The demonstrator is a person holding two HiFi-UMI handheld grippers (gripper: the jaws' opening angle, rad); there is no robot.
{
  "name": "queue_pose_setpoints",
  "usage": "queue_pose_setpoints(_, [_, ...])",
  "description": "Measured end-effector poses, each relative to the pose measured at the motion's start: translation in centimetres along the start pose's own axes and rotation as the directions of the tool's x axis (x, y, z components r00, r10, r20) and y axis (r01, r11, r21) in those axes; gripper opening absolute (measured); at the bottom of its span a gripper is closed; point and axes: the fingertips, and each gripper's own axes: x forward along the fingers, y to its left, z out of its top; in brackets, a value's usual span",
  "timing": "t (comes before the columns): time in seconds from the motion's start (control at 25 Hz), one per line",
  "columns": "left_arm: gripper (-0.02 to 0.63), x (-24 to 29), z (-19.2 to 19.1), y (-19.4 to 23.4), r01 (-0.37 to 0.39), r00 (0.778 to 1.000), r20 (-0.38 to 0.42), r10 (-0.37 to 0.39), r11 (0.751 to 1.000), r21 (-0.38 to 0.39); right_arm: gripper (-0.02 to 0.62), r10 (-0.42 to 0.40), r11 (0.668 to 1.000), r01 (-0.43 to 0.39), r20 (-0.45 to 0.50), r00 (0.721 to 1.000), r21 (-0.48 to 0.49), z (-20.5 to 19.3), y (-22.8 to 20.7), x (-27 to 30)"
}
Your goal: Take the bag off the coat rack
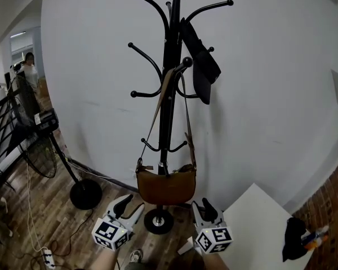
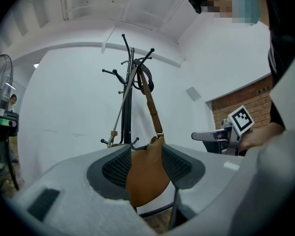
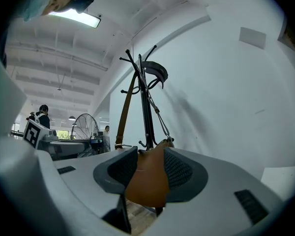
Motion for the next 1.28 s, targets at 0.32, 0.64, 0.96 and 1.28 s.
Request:
queue_pose_setpoints(0.32, [0.187, 3.8, 0.6, 3.5, 0.054, 0.998, 0.011, -0.054, 0.999, 0.006, 0.147, -0.070, 0.997, 0.071, 0.030, 0.997, -0.016, 1.4, -1.1, 4.0])
queue_pose_setpoints(0.64, [0.195, 7.6, 2.2, 6.6, 0.114, 0.992, 0.041, -0.117, 0.992, 0.059, 0.147, -0.126, 0.990, 0.131, 0.080, 0.989, -0.059, 3.8, -2.0, 7.7])
queue_pose_setpoints(0.96, [0.196, 10.8, 4.7, 8.4, 0.162, 0.982, 0.085, -0.169, 0.983, 0.082, 0.147, -0.152, 0.981, 0.166, 0.132, 0.979, -0.102, 6.3, -2.4, 11.1])
queue_pose_setpoints(1.28, [0.195, 13.1, 6.4, 9.1, 0.194, 0.975, 0.081, -0.206, 0.971, 0.141, 0.147, -0.150, 0.971, 0.176, 0.160, 0.976, -0.159, 7.6, -2.0, 14.0])
